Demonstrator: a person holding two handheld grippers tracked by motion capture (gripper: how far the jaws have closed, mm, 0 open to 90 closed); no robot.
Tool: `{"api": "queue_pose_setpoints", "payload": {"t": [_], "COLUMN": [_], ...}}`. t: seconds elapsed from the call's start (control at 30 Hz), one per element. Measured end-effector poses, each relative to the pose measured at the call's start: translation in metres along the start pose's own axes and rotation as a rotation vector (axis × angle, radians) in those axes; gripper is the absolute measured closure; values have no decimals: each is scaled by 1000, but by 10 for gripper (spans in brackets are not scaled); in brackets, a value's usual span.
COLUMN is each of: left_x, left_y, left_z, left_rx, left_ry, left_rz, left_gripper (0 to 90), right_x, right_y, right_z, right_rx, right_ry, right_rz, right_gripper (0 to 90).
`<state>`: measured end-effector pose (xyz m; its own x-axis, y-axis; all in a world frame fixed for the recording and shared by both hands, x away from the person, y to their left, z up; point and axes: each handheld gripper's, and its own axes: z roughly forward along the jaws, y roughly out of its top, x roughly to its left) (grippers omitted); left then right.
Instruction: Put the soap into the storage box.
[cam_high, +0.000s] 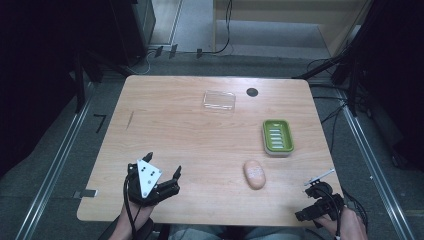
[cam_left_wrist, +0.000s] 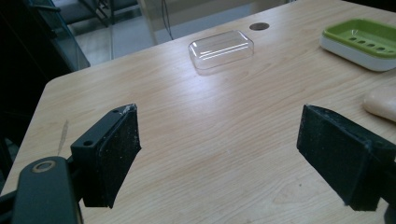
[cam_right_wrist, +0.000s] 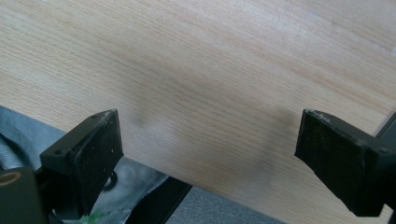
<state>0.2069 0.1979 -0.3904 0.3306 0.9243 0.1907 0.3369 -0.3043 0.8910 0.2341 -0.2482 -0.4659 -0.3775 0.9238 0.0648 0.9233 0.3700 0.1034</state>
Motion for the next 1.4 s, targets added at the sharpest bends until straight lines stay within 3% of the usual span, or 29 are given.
{"api": "queue_pose_setpoints", "payload": {"t": [0.33,0.5,0.6,0.73,1.4], "left_x": [-5,-4,-6,-4,-5], "left_y": [2,3,3,3,3], "left_z": [3,4,5,5,7], "left_rx": [4,-2,3,-2,3], "left_ry": [-15,-13,-20,-16,-20], "left_rz": [29,16,31,18,22], "left_gripper": [140,140,140,140,140], "right_x": [4,8,12,14,29], "right_y": [5,11,21,30,63], "right_z": [-2,-3,-4,-5,-5], "right_rx": [0,-5,-11,-12,-34], "right_ry": [-1,5,10,14,54], "right_rz": [-23,-49,-64,-88,-120], "right_gripper": [33,19,7,5,0]}}
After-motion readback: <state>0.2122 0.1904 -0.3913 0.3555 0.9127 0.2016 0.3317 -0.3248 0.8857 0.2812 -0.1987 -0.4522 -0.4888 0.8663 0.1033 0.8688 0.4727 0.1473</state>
